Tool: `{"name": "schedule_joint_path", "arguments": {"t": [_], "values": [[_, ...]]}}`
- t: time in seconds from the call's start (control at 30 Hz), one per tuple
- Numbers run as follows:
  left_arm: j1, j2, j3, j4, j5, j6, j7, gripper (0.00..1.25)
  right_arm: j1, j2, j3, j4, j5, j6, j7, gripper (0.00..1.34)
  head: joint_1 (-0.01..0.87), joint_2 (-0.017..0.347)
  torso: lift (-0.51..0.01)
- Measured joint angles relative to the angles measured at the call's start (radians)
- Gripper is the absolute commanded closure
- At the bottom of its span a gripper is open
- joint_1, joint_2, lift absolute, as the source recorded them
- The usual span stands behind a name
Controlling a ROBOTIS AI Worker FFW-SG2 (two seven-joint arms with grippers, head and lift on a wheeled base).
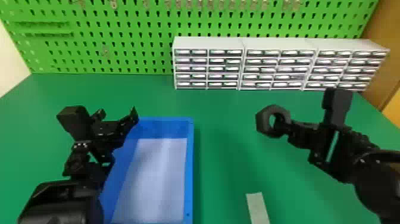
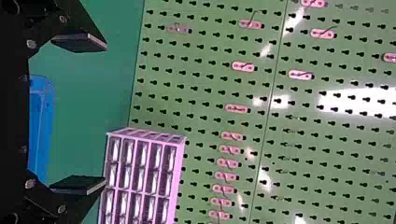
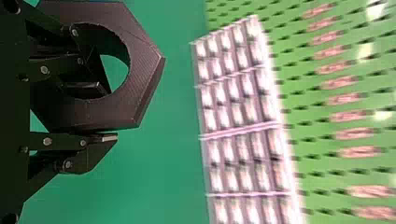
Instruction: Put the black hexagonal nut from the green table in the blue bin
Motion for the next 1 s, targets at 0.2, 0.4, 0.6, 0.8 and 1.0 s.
{"name": "schedule_joint_path", "arguments": {"t": [0.2, 0.4, 0.6, 0.8, 1.0], "values": [[0.0, 0.0, -0.001, 0.0, 0.0, 0.0, 0.0, 0.26, 0.022, 0.023, 0.002, 0.001, 0.077, -0.175, 0.021, 1.16, 0.686, 0.051, -0.097], [0.0, 0.0, -0.004, 0.0, 0.0, 0.0, 0.0, 0.26, 0.021, 0.044, -0.003, 0.007, 0.166, -0.264, 0.103, 1.16, 0.686, 0.051, -0.097], [0.0, 0.0, -0.006, 0.001, 0.0, 0.0, 0.0, 0.26, 0.014, 0.044, 0.013, 0.017, 0.21, -0.322, 0.154, 1.16, 0.686, 0.051, -0.097], [0.0, 0.0, -0.007, 0.002, 0.0, 0.0, 0.0, 0.26, 0.01, 0.045, 0.026, 0.033, 0.211, -0.34, 0.175, 1.16, 0.686, 0.051, -0.097], [0.001, 0.0, -0.007, 0.002, 0.0, 0.0, 0.0, 0.26, -0.01, 0.045, 0.05, 0.052, 0.2, -0.322, 0.204, 1.16, 0.686, 0.051, -0.097]]}}
